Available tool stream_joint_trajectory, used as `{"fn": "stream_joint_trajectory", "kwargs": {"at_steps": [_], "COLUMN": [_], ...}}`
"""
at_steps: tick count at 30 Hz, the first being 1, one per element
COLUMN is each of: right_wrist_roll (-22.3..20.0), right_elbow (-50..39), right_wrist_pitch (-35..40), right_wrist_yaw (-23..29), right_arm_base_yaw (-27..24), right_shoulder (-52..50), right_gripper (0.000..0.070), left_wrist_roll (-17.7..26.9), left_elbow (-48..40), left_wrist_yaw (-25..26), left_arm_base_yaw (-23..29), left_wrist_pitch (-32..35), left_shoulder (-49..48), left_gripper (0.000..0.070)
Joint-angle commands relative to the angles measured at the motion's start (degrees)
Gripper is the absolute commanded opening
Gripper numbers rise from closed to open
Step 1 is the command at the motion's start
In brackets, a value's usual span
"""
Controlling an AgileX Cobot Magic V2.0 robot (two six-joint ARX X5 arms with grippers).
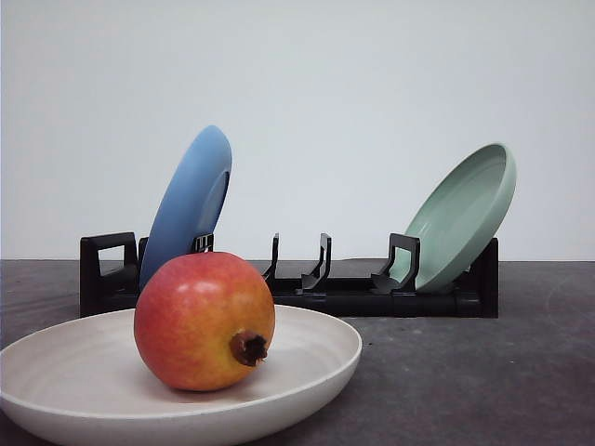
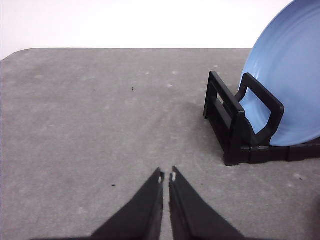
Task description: Place pomegranate in white plate
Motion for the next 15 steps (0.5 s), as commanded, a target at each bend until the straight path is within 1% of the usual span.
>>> {"fn": "stream_joint_trajectory", "kwargs": {"at_steps": [1,11,13,14,15], "right_wrist_roll": [0.11,0.1,-0.05,-0.24,-1.39], "right_elbow": [0.31,0.22,0.0,-0.23,-0.75], "right_wrist_pitch": [0.61,0.88,0.97,1.1,1.61], "right_wrist_yaw": [0.22,0.25,0.06,-0.75,-1.48], "right_arm_base_yaw": [0.57,0.51,-1.03,-2.52,-4.52], "right_shoulder": [0.15,-0.01,-0.5,-0.61,-0.61], "right_gripper": [0.0,0.0,0.0,0.0,0.0], "left_wrist_roll": [-0.46,-0.48,-0.46,-0.48,-0.46], "left_elbow": [-0.7,-0.7,-0.7,-0.7,-0.7], "left_wrist_yaw": [-0.26,-0.26,-0.26,-0.26,-0.26], "left_arm_base_yaw": [0.11,0.11,0.11,0.11,0.11], "left_wrist_pitch": [0.07,0.07,0.07,0.07,0.07], "left_shoulder": [-0.09,-0.09,-0.09,-0.09,-0.09], "left_gripper": [0.0,0.0,0.0,0.0,0.0]}}
